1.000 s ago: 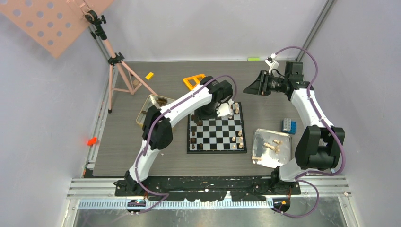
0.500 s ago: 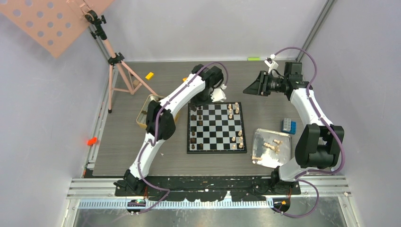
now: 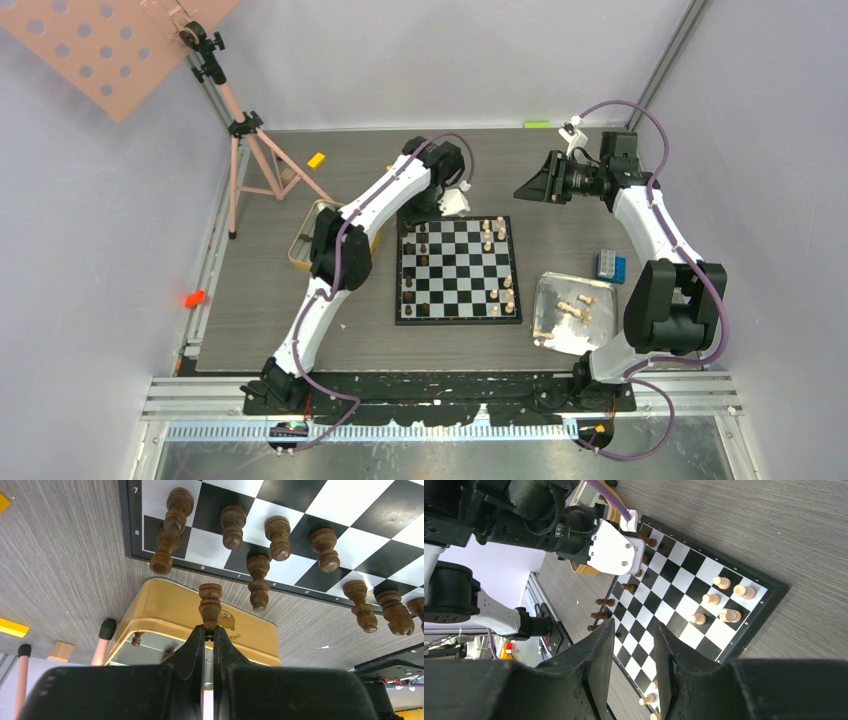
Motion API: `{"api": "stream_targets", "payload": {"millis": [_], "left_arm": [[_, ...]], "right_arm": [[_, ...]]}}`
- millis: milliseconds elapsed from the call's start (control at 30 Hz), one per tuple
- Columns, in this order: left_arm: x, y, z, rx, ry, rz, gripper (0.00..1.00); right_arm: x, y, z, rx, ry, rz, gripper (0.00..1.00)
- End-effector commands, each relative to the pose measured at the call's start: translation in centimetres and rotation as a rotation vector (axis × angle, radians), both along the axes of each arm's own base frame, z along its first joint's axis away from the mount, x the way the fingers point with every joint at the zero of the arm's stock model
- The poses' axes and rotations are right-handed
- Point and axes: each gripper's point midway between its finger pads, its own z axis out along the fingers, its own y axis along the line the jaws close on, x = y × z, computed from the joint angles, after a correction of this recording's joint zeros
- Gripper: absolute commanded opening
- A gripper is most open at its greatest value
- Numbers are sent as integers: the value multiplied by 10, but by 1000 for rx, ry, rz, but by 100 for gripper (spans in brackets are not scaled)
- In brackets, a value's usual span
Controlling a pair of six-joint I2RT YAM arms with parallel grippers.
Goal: Set up the chess pieces on the board
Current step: Place the chess piece on the chessboard.
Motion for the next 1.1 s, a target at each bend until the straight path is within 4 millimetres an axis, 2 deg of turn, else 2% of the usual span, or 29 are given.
{"api": "stream_targets", "payload": {"millis": [0,200,1067], "left_arm": [[-12,8,-1,39,73,-30,0],[-9,5,-9,40,77,-27,0],[-5,-12,-21,54,56,-73,1]], "right_arm": [[0,0,4,-4,-29,14,40],[0,0,2,-2,-24,17,40],[0,0,-2,3,-8,23,41]]}}
